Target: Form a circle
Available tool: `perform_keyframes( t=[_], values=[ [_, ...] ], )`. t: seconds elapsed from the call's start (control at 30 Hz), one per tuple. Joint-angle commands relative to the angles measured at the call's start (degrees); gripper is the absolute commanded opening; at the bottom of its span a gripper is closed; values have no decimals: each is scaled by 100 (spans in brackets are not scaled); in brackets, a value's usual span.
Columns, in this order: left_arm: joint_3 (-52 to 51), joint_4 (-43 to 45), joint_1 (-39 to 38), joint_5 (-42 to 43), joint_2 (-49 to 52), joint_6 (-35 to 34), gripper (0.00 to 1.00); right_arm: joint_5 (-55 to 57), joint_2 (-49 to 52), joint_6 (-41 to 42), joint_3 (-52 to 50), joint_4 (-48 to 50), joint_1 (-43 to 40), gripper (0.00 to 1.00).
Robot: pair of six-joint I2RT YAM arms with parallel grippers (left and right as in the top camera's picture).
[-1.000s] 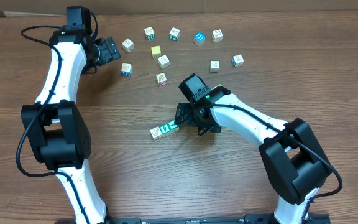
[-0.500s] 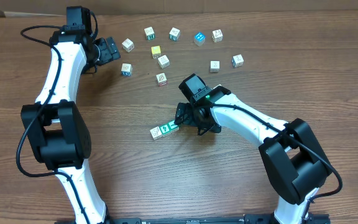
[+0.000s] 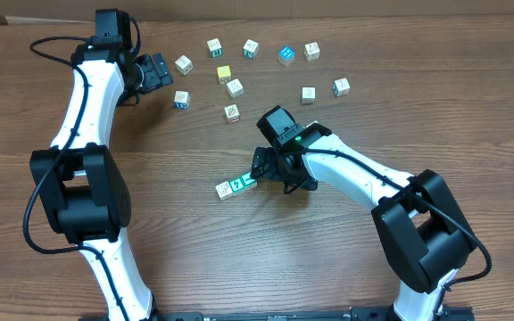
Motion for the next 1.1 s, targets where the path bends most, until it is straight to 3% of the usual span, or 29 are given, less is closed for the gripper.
perform_keyframes(
  t=[0.0,0.43,0.53,0.77,1.07],
  values=[
    [74,0,-42,37,-33,-118,100,59,17,0,-35,22,-7,100],
    [74,0,-42,39,-33,-118,100,48,15,0,94,-52,-133,100],
    [74,0,-42,39,-33,-118,100,44,13,-76,483,-431,-302,100],
    [74,0,-42,39,-33,-118,100,63,13,-1097,2122,-1478,-763,100],
    [74,0,-42,39,-33,-118,100,833,83,-1803,2664,-660,-1344,100]
  ],
)
